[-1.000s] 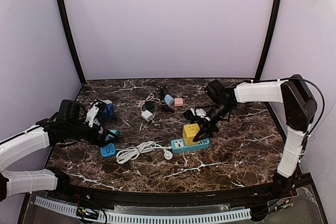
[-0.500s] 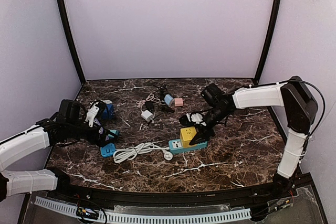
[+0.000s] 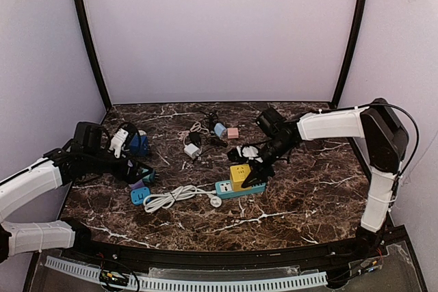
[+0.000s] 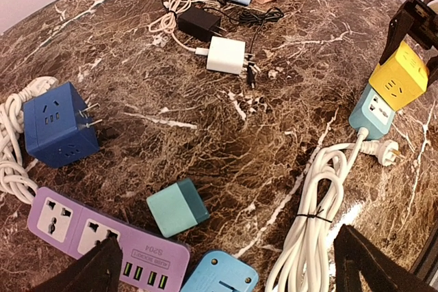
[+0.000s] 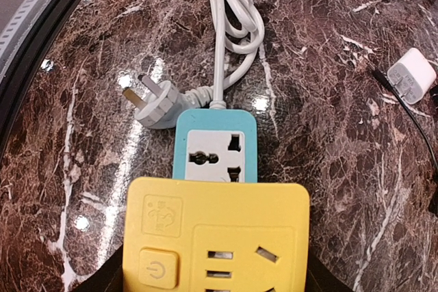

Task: Insert the plug
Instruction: Insert the plug into the socket.

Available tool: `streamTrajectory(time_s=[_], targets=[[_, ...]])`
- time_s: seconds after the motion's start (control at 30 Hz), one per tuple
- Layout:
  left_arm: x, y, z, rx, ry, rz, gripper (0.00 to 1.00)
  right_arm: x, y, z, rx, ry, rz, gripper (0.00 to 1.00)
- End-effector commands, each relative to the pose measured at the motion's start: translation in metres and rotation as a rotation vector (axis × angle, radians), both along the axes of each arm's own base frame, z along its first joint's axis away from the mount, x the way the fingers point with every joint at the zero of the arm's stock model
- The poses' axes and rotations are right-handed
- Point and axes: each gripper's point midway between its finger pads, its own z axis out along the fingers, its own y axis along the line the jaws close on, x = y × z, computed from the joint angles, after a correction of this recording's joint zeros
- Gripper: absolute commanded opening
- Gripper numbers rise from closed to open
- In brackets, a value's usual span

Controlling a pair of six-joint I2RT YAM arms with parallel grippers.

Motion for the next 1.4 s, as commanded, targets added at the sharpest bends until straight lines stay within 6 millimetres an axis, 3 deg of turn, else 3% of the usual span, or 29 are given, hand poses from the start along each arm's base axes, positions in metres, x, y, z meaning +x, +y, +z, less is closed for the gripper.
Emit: streamTrajectory(time_s=[0.0, 0.1, 0.23, 0.27, 0.3, 0.33, 0.5, 0.7, 0.77, 0.8, 0.83, 0.87, 0.9, 1.0, 1.03, 1.07, 1.1, 1.13, 1.17, 1.2, 1.27, 1.3, 1.37], targets=[[0.003, 0.002, 0.016, 0.007, -0.042, -0.004, 1.0, -0.033, -0.06, -0.081, -0.383, 0.094, -0.06, 0.06], [0.004, 0.004, 0.018, 0.008, -0.055, 0.006, 1.0, -0.02, -0.046, -0.056, -0.313, 0.031, -0.096, 0.33], [0.006, 0.005, 0.027, 0.007, -0.079, 0.014, 1.0, -0.005, -0.019, -0.013, -0.199, -0.037, -0.133, 0.58], [0.008, 0.004, 0.033, 0.007, -0.093, 0.012, 1.0, -0.004, -0.012, -0.002, -0.17, -0.051, -0.13, 0.81], [0.009, 0.004, 0.036, 0.009, -0.096, 0.011, 1.0, -0.003, -0.006, 0.01, -0.138, -0.07, -0.128, 0.93], [0.011, 0.004, 0.043, 0.01, -0.112, 0.01, 1.0, -0.002, -0.001, 0.021, -0.11, -0.089, -0.127, 0.98], [0.02, 0.002, 0.064, 0.013, -0.137, 0.01, 1.0, 0.001, 0.014, 0.078, 0.05, -0.183, -0.13, 0.99], [0.039, 0.0, 0.076, 0.007, -0.109, 0.055, 0.95, -0.002, 0.015, 0.147, 0.247, -0.275, -0.183, 0.99], [0.052, 0.002, 0.074, -0.002, -0.072, 0.121, 0.9, 0.015, 0.012, 0.176, 0.343, -0.31, -0.345, 0.99], [0.06, 0.001, 0.062, 0.002, -0.023, 0.148, 0.87, 0.034, 0.008, 0.196, 0.409, -0.338, -0.482, 0.99], [0.069, 0.002, 0.064, -0.019, 0.0, 0.205, 0.82, 0.045, 0.001, 0.208, 0.452, -0.295, -0.592, 0.99], [0.077, 0.001, 0.048, -0.004, 0.058, 0.23, 0.79, 0.055, -0.005, 0.217, 0.482, -0.234, -0.683, 0.99], [0.089, 0.0, 0.053, -0.025, 0.073, 0.283, 0.74, 0.066, -0.012, 0.221, 0.498, -0.153, -0.783, 0.99], [0.128, -0.02, 0.037, 0.057, 0.129, 0.31, 0.66, 0.09, -0.028, 0.211, 0.483, 0.089, -1.0, 0.99], [0.135, -0.031, 0.015, 0.109, 0.174, 0.294, 0.64, 0.095, -0.031, 0.203, 0.47, 0.131, -1.051, 0.98], [0.154, -0.042, 0.034, 0.098, 0.129, 0.292, 0.6, 0.101, -0.038, 0.194, 0.454, 0.143, -1.118, 0.95], [0.161, -0.054, 0.01, 0.137, 0.183, 0.277, 0.59, 0.105, -0.045, 0.183, 0.436, 0.153, -1.182, 0.93], [0.18, -0.065, 0.03, 0.117, 0.137, 0.285, 0.59, 0.107, -0.052, 0.173, 0.42, 0.161, -1.24, 0.93], [0.186, -0.075, 0.006, 0.151, 0.179, 0.277, 0.58, 0.108, -0.058, 0.163, 0.404, 0.171, -1.289, 0.92], [0.2, -0.085, 0.021, 0.125, 0.148, 0.279, 0.58, 0.109, -0.064, 0.152, 0.382, 0.18, -1.336, 0.92], [0.215, -0.101, -0.002, 0.124, 0.187, 0.277, 0.6, 0.109, -0.073, 0.139, 0.349, 0.182, -1.391, 0.92], [0.22, -0.108, 0.001, 0.103, 0.184, 0.275, 0.61, 0.11, -0.075, 0.132, 0.331, 0.18, -1.406, 0.91], [0.225, -0.113, -0.017, 0.097, 0.224, 0.3, 0.61, 0.11, -0.077, 0.121, 0.3, 0.173, -1.414, 0.91]])
